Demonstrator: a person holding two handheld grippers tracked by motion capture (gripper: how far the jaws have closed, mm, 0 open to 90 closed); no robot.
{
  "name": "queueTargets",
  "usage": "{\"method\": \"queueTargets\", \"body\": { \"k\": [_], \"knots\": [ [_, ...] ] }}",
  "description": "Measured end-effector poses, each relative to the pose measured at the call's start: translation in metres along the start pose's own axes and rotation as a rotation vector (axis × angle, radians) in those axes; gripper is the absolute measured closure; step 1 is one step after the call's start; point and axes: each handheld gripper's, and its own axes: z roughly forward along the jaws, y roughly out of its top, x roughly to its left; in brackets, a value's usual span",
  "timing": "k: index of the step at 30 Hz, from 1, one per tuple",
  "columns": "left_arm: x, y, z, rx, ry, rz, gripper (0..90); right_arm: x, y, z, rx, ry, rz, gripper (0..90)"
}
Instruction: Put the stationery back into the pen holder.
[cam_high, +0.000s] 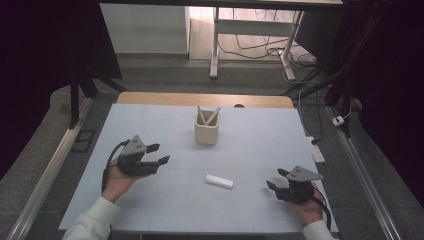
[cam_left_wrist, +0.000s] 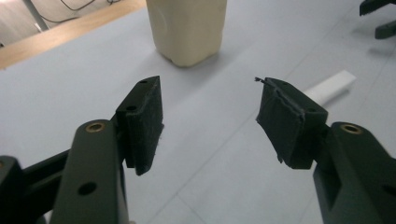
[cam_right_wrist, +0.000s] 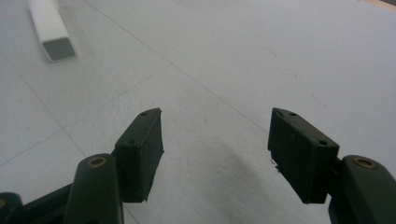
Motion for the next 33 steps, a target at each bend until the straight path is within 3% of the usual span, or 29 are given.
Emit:
{"method": "queueTargets", "body": {
  "k": [17,28,33],
  "knots": [
    [-0.008,-0.039,-0.014,0.056,0.006,-0.047,34.9,0.001,0.002,-0.003,-0.015,0.000,-0.001,35.0],
    [-0.013,-0.054,-0.021,0.080,0.037,-0.049,33.6,0.003,0.005,-0.005,-0.025,0.008,-0.002,35.0],
    [-0.013,-0.058,-0.024,0.065,0.032,-0.073,33.2,0.003,0.010,-0.009,-0.062,0.019,0.017,35.0]
  ]
}}
